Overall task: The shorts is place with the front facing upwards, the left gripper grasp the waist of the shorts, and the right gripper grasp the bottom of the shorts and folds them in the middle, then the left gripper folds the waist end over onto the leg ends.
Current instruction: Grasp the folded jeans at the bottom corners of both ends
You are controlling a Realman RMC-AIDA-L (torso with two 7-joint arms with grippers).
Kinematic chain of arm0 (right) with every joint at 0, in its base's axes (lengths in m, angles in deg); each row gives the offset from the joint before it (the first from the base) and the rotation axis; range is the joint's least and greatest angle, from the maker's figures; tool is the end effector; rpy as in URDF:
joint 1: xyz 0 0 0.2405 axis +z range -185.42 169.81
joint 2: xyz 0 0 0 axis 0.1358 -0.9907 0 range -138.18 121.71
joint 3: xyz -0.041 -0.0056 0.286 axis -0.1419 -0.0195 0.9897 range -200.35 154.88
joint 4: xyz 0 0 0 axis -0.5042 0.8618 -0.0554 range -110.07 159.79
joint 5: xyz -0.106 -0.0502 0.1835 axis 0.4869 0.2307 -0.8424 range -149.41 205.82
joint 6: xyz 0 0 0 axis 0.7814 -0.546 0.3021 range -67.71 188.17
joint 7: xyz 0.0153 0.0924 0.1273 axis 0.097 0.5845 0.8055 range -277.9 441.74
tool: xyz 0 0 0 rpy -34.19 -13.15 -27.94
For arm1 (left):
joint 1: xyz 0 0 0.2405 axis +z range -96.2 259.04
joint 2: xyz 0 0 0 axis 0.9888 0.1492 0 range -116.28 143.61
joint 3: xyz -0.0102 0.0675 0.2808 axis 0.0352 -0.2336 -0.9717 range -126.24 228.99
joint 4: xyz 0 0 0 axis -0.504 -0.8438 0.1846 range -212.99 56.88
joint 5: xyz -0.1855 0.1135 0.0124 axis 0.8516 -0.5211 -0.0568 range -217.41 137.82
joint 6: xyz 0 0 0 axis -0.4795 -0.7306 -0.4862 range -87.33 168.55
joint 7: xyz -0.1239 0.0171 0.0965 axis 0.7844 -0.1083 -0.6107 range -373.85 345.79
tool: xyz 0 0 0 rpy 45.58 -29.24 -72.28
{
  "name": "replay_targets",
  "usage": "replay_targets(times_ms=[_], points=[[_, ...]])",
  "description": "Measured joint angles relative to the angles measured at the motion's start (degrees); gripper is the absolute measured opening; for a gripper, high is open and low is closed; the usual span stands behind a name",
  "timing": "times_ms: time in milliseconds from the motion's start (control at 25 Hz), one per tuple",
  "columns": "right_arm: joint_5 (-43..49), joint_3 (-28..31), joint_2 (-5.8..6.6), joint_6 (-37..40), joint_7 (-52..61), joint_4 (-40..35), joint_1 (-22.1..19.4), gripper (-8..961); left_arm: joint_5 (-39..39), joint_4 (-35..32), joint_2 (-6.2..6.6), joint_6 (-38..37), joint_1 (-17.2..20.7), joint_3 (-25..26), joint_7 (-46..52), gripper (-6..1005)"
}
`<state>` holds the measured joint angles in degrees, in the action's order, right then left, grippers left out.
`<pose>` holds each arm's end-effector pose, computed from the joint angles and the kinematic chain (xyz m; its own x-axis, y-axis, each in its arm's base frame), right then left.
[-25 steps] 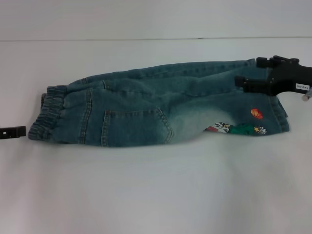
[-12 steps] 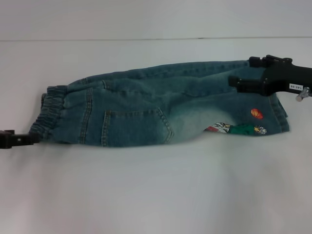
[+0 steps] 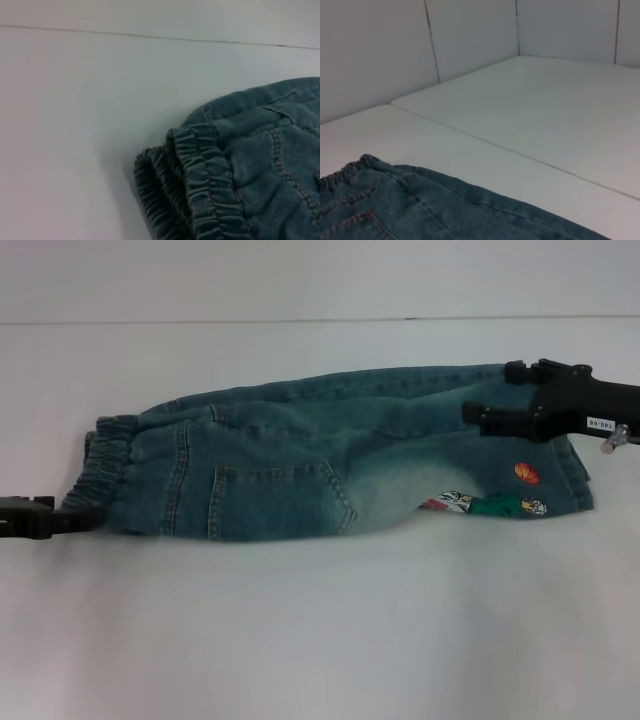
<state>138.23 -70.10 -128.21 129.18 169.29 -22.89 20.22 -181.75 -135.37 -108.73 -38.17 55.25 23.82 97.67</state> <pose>0.2937 0.4037 -0.0039 0.8078 -0.3407 -0.4810 -0.5542 -0.7167 -0.4233 -0.3718 0.3509 0.0287 0.5312 0.7504 0.3933 0.8347 -0.3841 -0.3946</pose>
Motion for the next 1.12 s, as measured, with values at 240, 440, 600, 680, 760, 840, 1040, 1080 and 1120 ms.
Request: replay_targets(times_ms=[240, 440, 600, 680, 760, 840, 1040, 1080, 1120], points=[[0.0, 0.0, 0.00, 0.1, 0.0, 0.2, 0.0, 945, 0.0, 0.6, -0.18, 1.2, 0.0, -1.3, -0.1, 887], [0.0, 0.0, 0.00, 0.2, -0.3, 0.7, 0.0, 945, -0.3, 1.0, -0.42, 2.0, -0.1, -2.2, -0.1, 887], [0.0, 0.0, 0.00, 0.2, -0.4, 0.8, 0.0, 945, -0.4, 1.0, -0.59, 2.2, 0.0, -2.6, -0.1, 886], [0.0, 0.0, 0.00, 0.1, -0.4, 0.8, 0.0, 945, -0.5, 1.0, -0.64, 2.3, 0.0, -3.0, -0.1, 886], [0.0, 0.0, 0.00, 0.2, -0.4, 0.8, 0.0, 945, -0.5, 1.0, -0.66, 2.3, 0.0, -3.4, 0.0, 886], [0.0, 0.0, 0.00, 0.2, -0.4, 0.8, 0.0, 944, -0.5, 1.0, -0.66, 2.3, 0.0, -3.5, 0.3, 857], [0.0, 0.0, 0.00, 0.1, -0.5, 0.8, 0.0, 944, -0.5, 1.0, -0.63, 1.8, -0.1, -3.5, 0.4, 785], [0.0, 0.0, 0.00, 0.0, -0.5, 0.8, 0.0, 944, -0.5, 1.0, -0.61, 1.8, -0.1, -3.5, 0.4, 771], [0.0, 0.0, 0.00, 0.0, -0.5, 0.8, 0.0, 944, -0.6, 1.0, -0.58, 1.8, -0.1, -3.7, 0.4, 757]])
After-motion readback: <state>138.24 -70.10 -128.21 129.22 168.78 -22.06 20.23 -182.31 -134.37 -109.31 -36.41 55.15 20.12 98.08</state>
